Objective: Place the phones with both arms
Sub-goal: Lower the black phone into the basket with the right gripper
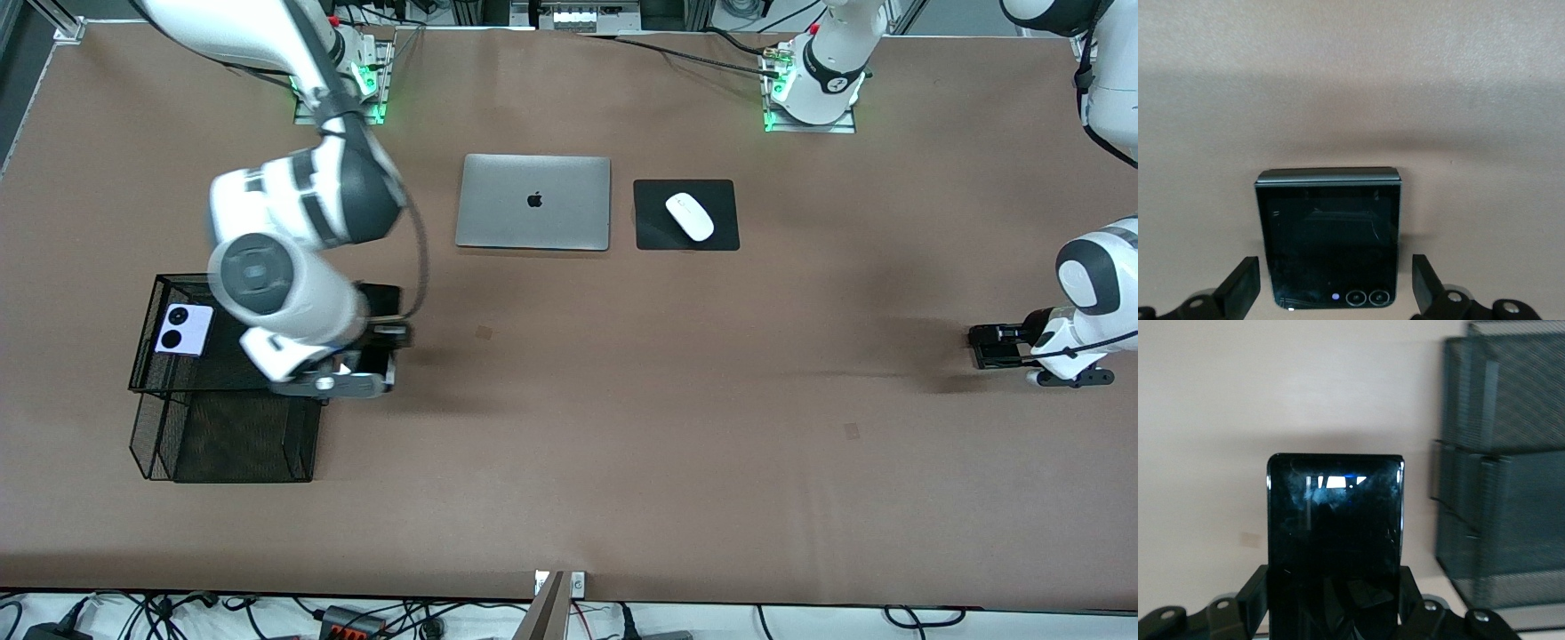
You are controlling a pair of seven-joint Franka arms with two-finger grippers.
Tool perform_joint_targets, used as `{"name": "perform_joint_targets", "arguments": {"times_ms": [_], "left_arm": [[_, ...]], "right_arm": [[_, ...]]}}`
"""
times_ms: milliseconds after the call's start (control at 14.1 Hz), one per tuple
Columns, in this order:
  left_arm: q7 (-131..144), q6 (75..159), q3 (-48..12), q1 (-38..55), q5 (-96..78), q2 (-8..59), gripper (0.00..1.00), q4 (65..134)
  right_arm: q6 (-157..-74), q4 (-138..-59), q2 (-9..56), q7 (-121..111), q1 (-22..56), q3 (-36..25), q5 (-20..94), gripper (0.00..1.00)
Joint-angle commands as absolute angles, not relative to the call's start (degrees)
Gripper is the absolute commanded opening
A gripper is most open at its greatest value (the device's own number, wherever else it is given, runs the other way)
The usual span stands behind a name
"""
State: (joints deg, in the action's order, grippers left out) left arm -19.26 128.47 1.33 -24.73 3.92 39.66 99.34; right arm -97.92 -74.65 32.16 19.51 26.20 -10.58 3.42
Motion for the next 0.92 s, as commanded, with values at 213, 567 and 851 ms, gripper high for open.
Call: {"name": "perform_joint_targets", "arguments": {"times_ms": [213,567,851], "left_arm": [[-19.5,129.3,1.4,-24.8,4.6,40.2,1.00,99.3],[-23.3,128.9,1.4,-24.8,5.2,39.7,0.48,99.3],[-18.7,125.4,0.9,-21.4,4.4,37.4,0.33,99.8]], "right_arm": [[-95.5,-85.3,26.0,9.7,16.1,-9.8,3.0,0.32],[-95.4,-91.5,25.1,5.4,12.1,-9.9,2.9,0.32],[-95.8,-93.1,24.5,5.2,11.0,-9.9,2.8,0.32]]}}
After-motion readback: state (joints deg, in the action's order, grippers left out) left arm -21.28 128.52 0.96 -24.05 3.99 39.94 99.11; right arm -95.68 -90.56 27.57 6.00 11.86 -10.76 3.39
